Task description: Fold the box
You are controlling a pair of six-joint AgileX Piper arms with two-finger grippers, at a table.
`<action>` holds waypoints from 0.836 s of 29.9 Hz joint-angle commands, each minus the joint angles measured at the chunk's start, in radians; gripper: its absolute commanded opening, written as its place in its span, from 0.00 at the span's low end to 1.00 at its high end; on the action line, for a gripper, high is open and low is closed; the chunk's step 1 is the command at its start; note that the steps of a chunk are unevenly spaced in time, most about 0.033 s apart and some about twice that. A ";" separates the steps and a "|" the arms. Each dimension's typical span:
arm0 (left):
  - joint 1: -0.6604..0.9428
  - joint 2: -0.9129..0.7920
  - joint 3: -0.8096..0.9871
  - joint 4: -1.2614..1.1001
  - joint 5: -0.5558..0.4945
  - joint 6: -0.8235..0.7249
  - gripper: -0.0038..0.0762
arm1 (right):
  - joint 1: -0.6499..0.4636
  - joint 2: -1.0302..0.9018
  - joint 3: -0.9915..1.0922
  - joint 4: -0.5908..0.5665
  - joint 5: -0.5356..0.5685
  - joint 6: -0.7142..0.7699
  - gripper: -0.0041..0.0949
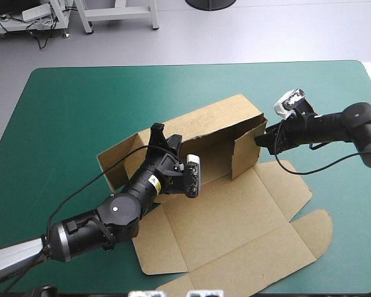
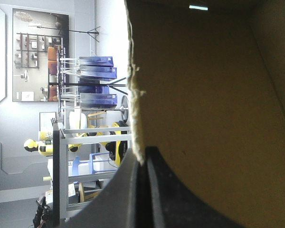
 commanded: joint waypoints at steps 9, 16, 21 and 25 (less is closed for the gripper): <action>-0.005 -0.031 -0.028 0.044 -0.023 -0.003 0.04 | -0.003 0.074 -0.026 0.330 -0.002 -0.176 0.55; -0.005 -0.031 -0.028 0.044 -0.006 -0.003 0.04 | 0.008 0.085 -0.026 0.363 -0.028 -0.198 0.03; -0.005 -0.028 -0.028 0.044 0.066 -0.007 0.04 | 0.047 0.085 -0.026 0.350 -0.043 -0.196 0.05; -0.005 -0.028 -0.028 0.097 0.072 -0.007 0.15 | 0.089 0.085 -0.026 0.328 -0.109 -0.189 0.05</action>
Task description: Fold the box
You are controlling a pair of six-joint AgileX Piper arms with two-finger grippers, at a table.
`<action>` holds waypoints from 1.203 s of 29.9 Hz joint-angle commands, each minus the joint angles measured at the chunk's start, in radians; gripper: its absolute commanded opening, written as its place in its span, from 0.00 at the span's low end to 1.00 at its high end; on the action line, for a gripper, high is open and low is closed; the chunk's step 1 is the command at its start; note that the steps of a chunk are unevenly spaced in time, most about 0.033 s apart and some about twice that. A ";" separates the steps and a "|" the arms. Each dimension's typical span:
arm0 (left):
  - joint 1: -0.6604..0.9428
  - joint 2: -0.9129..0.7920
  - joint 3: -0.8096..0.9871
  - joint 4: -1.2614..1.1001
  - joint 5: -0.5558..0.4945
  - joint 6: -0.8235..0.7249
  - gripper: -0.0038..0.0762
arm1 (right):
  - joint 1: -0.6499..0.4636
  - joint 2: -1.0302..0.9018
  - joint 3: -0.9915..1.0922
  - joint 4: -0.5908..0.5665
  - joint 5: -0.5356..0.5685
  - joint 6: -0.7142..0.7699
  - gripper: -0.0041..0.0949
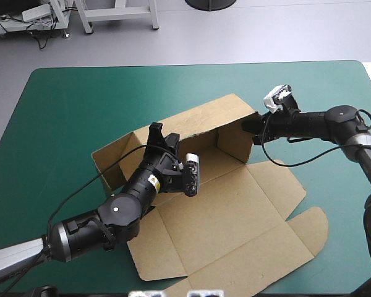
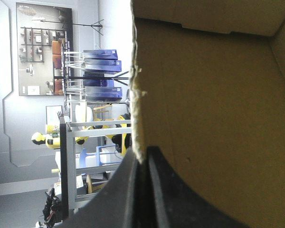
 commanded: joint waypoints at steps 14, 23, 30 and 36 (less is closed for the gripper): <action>-0.029 -0.036 -0.084 0.249 -0.081 -0.252 0.42 | 0.064 -0.044 -0.032 -0.041 -0.174 0.229 0.04; -0.035 -0.045 -0.283 0.249 0.050 -0.280 0.41 | 0.064 -0.071 -0.118 -0.353 -0.164 0.612 0.04; 0.065 -0.045 -0.448 0.249 0.134 -0.303 0.38 | 0.064 -0.077 -0.252 -0.536 0.014 0.858 0.04; 0.397 -0.045 -0.545 0.090 0.126 -0.500 0.21 | 0.064 -0.075 -0.324 -0.585 0.157 0.947 0.04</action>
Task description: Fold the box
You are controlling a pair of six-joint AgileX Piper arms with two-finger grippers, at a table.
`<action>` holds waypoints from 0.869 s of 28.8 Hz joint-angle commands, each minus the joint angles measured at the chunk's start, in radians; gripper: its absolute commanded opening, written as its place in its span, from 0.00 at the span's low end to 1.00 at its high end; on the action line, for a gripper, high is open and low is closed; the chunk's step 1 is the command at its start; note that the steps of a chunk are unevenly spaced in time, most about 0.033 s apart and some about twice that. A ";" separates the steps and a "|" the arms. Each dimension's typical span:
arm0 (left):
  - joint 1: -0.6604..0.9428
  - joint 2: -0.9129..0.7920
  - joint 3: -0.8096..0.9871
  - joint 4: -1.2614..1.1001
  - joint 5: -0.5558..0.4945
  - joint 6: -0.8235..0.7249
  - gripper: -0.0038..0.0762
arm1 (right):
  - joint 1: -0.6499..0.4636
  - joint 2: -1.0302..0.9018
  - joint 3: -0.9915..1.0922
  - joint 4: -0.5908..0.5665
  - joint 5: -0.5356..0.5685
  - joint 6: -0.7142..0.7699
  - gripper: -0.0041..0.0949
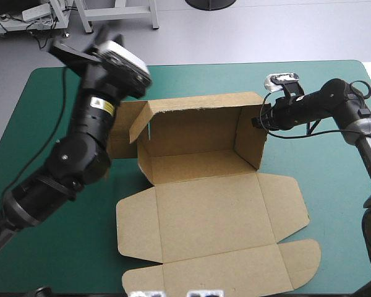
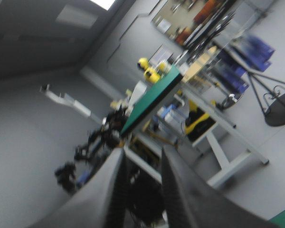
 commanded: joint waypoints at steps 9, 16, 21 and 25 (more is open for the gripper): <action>0.802 -0.019 -0.091 -0.974 -0.126 0.079 0.06 | 0.029 0.003 -0.090 -0.107 0.181 0.119 0.04; 1.123 0.065 -0.091 -1.791 0.051 0.673 0.06 | 0.108 0.094 -0.090 -0.193 0.063 0.125 0.04; 1.181 0.156 -0.091 -1.980 0.355 0.878 0.06 | 0.108 0.146 -0.090 -0.220 -0.120 0.056 0.05; 1.179 0.184 -0.091 -2.038 0.431 0.919 0.06 | 0.108 0.155 -0.090 -0.234 -0.219 0.051 0.18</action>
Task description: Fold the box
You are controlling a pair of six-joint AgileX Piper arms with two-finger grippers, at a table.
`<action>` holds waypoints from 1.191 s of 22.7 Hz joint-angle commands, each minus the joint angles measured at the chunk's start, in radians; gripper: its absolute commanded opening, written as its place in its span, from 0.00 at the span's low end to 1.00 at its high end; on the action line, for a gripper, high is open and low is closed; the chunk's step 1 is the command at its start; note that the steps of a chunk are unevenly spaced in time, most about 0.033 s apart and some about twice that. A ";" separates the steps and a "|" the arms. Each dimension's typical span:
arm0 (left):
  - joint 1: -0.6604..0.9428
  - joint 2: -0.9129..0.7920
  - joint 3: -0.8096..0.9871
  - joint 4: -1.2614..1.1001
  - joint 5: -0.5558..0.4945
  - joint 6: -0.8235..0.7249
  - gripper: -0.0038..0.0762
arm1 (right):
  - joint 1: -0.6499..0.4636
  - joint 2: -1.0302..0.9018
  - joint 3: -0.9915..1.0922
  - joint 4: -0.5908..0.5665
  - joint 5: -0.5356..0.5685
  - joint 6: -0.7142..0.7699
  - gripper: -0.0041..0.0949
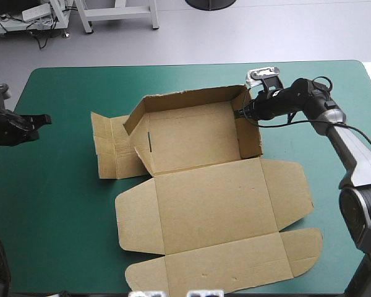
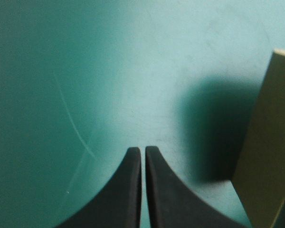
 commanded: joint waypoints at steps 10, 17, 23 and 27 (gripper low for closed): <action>0.002 -0.020 -0.033 -0.108 0.022 0.090 0.06 | 0.000 -0.104 -0.235 -0.088 0.161 -0.030 0.45; 0.002 -0.020 -0.033 -0.108 0.000 0.090 0.06 | 0.000 -0.224 -0.347 -0.182 0.364 0.165 0.41; 0.002 -0.020 -0.033 -0.108 0.020 0.086 0.06 | 0.000 -0.212 -0.348 -0.198 0.427 0.187 0.41; 0.002 -0.020 -0.033 -0.108 0.045 0.090 0.06 | 0.000 -0.153 -0.348 -0.198 0.376 0.212 0.41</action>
